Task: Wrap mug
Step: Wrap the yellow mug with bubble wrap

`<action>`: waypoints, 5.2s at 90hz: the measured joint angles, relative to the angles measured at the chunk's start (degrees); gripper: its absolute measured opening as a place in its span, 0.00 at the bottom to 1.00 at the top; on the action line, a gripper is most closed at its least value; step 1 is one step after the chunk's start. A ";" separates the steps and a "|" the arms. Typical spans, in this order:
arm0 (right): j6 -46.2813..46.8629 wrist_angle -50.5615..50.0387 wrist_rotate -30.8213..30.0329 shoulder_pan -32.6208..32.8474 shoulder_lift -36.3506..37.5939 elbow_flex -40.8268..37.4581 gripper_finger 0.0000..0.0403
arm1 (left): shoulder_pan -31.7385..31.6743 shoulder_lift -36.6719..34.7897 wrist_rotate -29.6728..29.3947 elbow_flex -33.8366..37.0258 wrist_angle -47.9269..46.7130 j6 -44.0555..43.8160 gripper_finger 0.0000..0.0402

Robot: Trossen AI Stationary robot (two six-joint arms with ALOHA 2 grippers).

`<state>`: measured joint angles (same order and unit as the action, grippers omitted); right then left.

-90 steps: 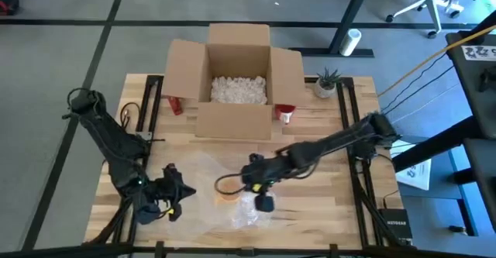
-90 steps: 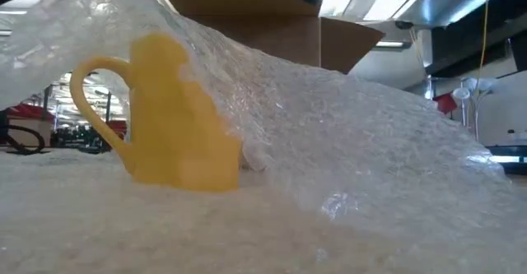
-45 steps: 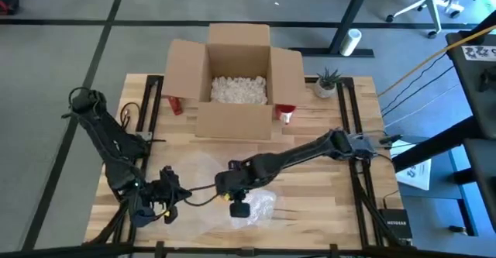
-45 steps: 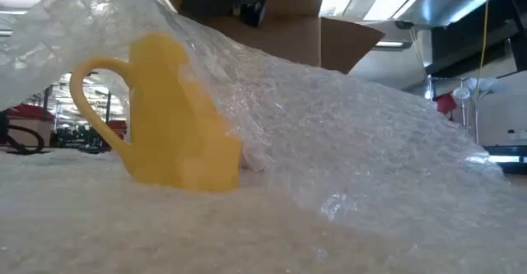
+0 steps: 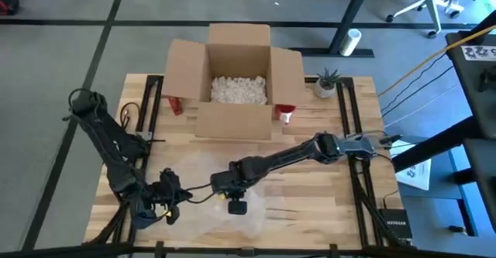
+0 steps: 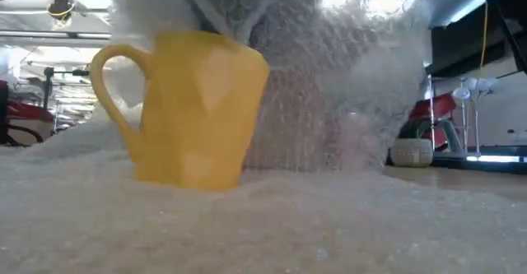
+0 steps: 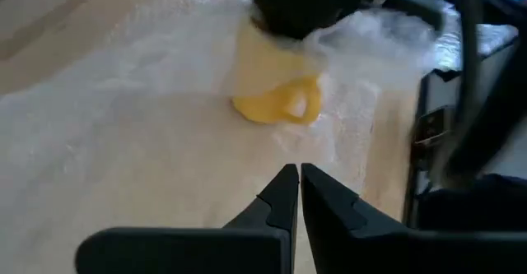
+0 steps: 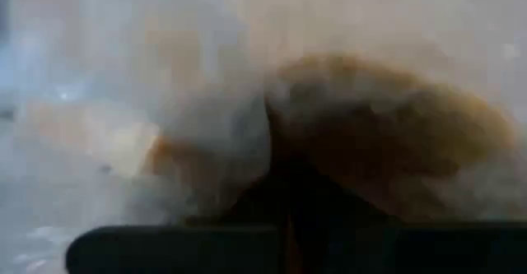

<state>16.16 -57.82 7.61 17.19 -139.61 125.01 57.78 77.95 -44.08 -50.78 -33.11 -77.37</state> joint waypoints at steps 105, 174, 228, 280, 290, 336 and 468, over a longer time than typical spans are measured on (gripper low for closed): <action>0.55 -4.45 3.31 0.77 0.81 2.27 0.00 | -15.34 18.56 5.19 0.11 26.82 23.34 0.00; 0.62 -10.52 0.09 2.43 3.09 2.14 0.00 | -19.37 18.52 10.87 -0.04 36.00 34.34 0.00; 0.74 -7.79 0.08 2.29 3.36 2.27 0.00 | -12.96 12.55 6.26 0.06 45.89 44.83 0.00; 4.23 -11.87 -14.79 6.01 13.40 2.16 0.00 | -21.51 15.84 7.15 0.04 45.98 44.42 0.00; 1.30 -6.06 -19.01 7.81 13.99 2.23 0.00 | -22.75 16.52 8.89 0.00 46.05 44.36 0.00; -1.10 4.39 -18.26 8.27 13.88 -5.02 0.00 | -22.02 17.11 10.04 0.07 47.40 46.29 0.00; 4.55 10.93 -1.98 4.48 13.83 -15.56 0.00 | -19.19 16.76 1.84 0.00 49.66 47.35 0.00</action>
<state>20.71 -46.89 5.63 21.67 -125.78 109.45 38.59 94.72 -42.24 -50.78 16.56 -30.01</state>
